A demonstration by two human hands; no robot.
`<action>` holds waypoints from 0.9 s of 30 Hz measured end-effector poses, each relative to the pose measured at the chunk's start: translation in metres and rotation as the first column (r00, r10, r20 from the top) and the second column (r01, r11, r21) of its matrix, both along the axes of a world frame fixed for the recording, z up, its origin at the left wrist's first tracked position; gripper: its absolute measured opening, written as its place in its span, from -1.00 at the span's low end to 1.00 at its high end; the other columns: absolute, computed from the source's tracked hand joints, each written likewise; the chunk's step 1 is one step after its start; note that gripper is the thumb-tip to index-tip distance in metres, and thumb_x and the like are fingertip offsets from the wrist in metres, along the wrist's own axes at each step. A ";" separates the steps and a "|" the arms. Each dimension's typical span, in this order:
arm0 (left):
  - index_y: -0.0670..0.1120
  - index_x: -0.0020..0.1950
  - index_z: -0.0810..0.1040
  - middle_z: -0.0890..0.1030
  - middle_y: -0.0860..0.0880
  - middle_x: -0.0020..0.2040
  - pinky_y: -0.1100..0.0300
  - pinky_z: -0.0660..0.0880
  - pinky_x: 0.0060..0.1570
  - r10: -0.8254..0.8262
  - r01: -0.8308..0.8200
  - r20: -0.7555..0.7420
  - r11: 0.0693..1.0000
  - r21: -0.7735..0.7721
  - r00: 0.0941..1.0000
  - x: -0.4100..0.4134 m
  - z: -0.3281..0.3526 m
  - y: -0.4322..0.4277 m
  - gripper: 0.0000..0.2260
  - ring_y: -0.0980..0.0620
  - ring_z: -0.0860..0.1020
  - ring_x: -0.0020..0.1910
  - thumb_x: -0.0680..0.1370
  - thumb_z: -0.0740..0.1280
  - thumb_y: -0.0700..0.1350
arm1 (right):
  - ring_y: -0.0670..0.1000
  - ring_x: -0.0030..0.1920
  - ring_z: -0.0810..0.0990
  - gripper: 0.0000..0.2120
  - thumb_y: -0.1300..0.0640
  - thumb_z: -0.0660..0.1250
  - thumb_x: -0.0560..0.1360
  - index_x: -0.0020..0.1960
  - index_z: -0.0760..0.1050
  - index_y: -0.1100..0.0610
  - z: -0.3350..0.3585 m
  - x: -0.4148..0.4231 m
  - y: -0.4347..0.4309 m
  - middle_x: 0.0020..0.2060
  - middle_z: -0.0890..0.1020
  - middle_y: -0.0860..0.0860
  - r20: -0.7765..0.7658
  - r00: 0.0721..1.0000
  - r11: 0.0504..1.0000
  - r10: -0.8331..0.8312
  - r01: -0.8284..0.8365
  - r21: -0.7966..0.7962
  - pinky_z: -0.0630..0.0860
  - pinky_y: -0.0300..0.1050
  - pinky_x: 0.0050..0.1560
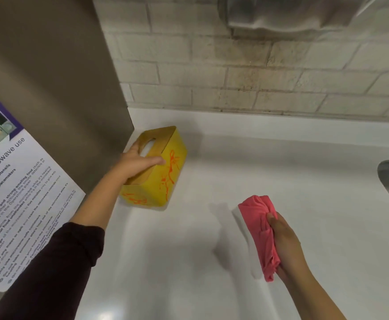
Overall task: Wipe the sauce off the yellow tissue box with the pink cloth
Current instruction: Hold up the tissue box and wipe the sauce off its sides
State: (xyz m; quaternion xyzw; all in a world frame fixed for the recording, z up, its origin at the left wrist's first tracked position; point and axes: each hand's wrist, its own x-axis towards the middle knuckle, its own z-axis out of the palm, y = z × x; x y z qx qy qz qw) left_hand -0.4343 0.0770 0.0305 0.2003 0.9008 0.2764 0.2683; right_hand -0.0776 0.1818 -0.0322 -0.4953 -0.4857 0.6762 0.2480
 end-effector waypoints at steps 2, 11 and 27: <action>0.15 0.47 0.11 0.37 -0.04 0.41 0.05 0.48 0.12 -0.075 0.054 0.139 0.988 0.144 0.987 0.019 0.005 -0.007 0.07 -0.09 0.47 0.24 0.02 0.45 0.30 | -0.05 -0.03 0.66 -0.75 0.09 0.09 0.63 0.09 0.53 -0.07 0.003 0.008 -0.001 -0.04 0.67 -0.07 -0.025 0.999 0.999 -0.041 0.041 0.014 0.53 -0.09 -0.03; 0.20 0.35 0.29 0.45 -0.06 0.24 0.02 0.55 0.10 -0.524 0.412 0.480 0.851 0.325 0.703 0.128 -0.009 -0.006 -0.18 -0.06 0.58 0.10 0.13 0.49 0.13 | -0.09 -0.04 0.56 -0.70 0.10 0.06 0.63 0.27 0.46 0.06 0.027 0.060 -0.001 0.07 0.57 0.00 -0.011 0.962 0.928 -0.273 0.266 0.261 0.41 -0.25 -0.14; 0.17 0.28 0.34 0.49 -0.09 0.28 -0.01 0.53 0.14 -0.650 0.576 0.680 0.715 0.396 0.340 0.158 -0.023 0.026 -0.25 -0.14 0.54 0.18 0.15 0.56 0.11 | -0.18 0.48 0.04 -0.61 -0.10 0.01 0.56 0.33 0.21 -0.45 0.031 0.050 -0.021 0.43 0.30 -0.23 0.048 0.999 0.724 0.013 -0.042 0.688 0.13 -0.01 0.47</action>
